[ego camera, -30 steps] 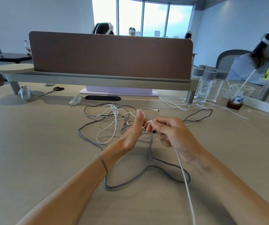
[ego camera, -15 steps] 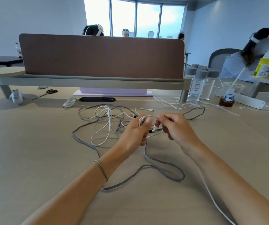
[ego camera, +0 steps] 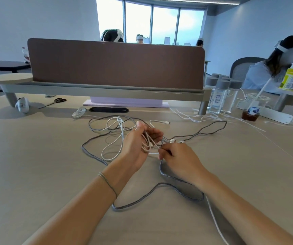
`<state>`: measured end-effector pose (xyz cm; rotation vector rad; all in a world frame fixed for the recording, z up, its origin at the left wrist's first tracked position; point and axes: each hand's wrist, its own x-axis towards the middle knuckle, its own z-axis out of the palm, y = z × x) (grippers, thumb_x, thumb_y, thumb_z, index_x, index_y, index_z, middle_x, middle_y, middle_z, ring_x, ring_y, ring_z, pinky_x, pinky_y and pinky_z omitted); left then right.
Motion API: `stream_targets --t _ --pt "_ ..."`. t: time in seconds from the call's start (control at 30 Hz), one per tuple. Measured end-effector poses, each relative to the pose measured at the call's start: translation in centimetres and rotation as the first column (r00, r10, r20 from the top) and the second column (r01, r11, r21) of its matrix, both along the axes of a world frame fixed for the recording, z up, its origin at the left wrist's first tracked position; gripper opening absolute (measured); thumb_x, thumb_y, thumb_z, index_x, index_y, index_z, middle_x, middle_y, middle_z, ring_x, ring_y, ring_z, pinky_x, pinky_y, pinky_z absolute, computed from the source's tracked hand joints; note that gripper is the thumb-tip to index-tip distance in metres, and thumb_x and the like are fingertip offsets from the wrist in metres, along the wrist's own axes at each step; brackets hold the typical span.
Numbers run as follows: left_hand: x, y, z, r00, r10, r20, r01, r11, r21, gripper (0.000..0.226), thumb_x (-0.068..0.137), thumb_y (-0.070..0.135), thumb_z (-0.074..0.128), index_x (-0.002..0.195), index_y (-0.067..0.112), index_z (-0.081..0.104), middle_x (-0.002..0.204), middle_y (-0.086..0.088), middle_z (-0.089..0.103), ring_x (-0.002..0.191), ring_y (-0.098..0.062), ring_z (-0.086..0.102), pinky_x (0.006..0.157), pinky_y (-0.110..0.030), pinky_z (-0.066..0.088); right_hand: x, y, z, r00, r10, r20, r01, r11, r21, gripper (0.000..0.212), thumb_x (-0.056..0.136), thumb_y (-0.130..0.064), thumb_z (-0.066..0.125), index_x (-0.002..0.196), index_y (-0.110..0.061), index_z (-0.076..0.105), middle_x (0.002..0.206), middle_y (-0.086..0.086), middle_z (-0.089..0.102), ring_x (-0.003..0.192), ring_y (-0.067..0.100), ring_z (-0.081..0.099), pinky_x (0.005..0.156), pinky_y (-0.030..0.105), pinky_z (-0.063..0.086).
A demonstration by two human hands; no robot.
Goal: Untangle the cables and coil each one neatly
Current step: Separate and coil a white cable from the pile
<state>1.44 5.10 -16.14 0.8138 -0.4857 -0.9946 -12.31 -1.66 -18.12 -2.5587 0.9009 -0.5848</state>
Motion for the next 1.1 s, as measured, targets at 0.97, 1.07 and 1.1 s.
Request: stream_targets --t 0.97,1.07,1.1 --pt "-1.9 1.1 -0.9 0.523 -0.408 0.749 0.299 0.910 0.287 0.070 0.084 0.081 0.036 0.090 0.012 0.045 0.072 0.001 0.033 0.058 -0.010 0.023 0.052 -0.022 0.023 -2.2 0.1 5.2 0.817 -0.039 0.575 -0.322 0.797 0.511 0.035 0.105 -0.013 0.048 0.083 0.005 0.069 0.050 -0.002 0.030 0.046 0.012 0.022 0.049 0.030 0.014" --pt "-2.3 1.0 -0.8 0.609 -0.365 0.704 0.264 0.931 0.253 0.032 0.104 0.042 0.045 0.087 0.015 0.040 0.063 0.006 0.032 0.052 -0.008 0.023 0.047 -0.020 0.025 -2.2 -0.8 4.5 0.837 -0.073 0.543 -0.239 0.843 0.482 0.039 0.106 -0.018 0.049 0.077 0.003 0.066 0.050 -0.001 0.028 0.045 0.012 0.021 0.047 0.027 0.017" --pt "-2.3 1.0 -0.8 0.652 -0.348 0.673 0.265 0.937 0.228 0.025 0.107 0.036 0.042 0.091 0.016 0.042 0.063 0.007 0.031 0.051 -0.008 0.022 0.046 -0.020 0.024 -2.2 -1.2 4.2 0.847 -0.086 0.524 -0.196 0.866 0.460 0.040 0.105 -0.021 0.051 0.075 0.001 0.065 0.050 -0.001 0.028 0.046 0.013 0.022 0.046 0.027 0.019"
